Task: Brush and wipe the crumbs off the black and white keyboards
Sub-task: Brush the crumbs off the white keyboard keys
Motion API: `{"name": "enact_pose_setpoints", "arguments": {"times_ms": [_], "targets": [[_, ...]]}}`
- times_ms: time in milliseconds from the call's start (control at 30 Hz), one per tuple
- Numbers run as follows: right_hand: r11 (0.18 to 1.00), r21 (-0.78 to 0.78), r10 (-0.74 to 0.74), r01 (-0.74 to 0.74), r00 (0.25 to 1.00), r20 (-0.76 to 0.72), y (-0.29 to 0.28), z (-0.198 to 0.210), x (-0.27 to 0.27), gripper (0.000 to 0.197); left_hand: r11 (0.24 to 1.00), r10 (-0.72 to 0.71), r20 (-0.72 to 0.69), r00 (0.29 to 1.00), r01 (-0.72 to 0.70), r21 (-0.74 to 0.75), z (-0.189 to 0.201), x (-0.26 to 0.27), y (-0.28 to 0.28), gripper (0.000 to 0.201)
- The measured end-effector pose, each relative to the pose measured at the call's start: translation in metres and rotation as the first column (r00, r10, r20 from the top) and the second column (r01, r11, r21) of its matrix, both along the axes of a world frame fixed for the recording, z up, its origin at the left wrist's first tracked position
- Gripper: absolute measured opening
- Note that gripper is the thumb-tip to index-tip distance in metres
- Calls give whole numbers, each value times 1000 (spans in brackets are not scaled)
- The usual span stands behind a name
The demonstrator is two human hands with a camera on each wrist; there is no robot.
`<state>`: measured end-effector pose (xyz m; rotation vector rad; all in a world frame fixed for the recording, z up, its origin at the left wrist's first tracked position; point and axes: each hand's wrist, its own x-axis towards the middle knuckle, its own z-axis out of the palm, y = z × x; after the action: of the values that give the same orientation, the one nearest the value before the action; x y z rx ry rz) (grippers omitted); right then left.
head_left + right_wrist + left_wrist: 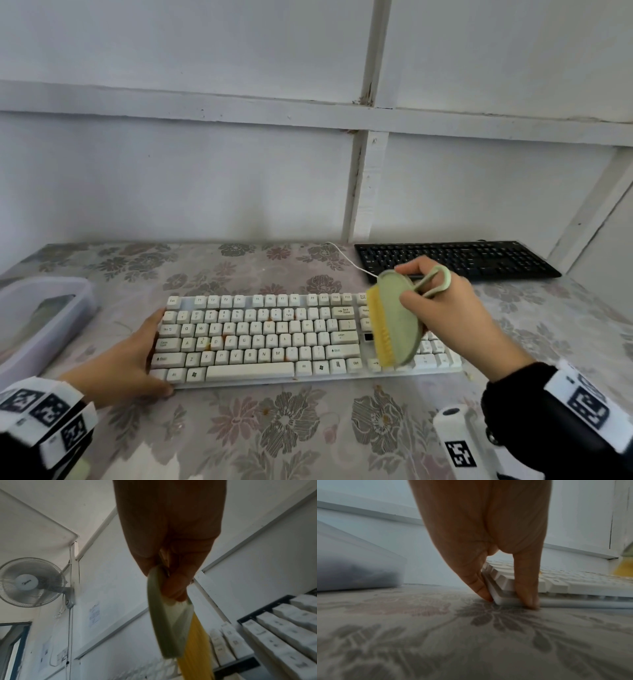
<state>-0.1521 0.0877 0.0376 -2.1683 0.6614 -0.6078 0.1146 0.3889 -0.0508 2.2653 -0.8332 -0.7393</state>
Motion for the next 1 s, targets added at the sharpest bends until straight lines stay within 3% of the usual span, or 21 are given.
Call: {"name": "enact_pose_setpoints", "arguments": {"times_ms": [133,367,567,833,1000], "targets": [[999,-33,-16,18,998,63,6,0,20,28,1000,9,-11,1000,-9,0,1,0,1,124],[998,-11,52,-55,983,-177,9,-13,16,24,1000,2,-5,1000,-2,30,3,-5,-4,120],[1000,-4,-31,31,998,57,4,8,18,24,1000,-13,4,1000,13,27,2,-2,-2,120],[995,7,96,-96,984,-149,12,-19,11,24,998,-21,-22,1000,22,63,0,2,0,130],[1000,-9,6,-6,999,33,6,-3,14,24,999,-9,-22,1000,11,48,-1,3,1,136]]}}
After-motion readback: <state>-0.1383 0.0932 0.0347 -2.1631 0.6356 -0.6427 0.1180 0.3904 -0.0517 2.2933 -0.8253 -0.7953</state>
